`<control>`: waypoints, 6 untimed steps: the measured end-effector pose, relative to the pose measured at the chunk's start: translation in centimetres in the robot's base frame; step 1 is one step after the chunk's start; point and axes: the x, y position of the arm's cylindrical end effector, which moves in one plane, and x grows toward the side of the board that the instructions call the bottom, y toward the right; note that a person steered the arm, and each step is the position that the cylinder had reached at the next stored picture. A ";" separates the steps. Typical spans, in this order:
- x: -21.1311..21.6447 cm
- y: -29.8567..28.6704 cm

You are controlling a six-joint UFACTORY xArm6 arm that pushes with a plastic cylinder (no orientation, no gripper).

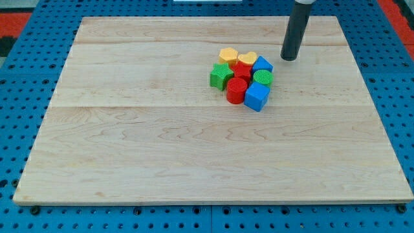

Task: Slide the yellow hexagon towards the top left

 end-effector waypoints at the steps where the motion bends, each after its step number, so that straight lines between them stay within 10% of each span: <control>1: -0.4 -0.3; 6: 0.1 -20.3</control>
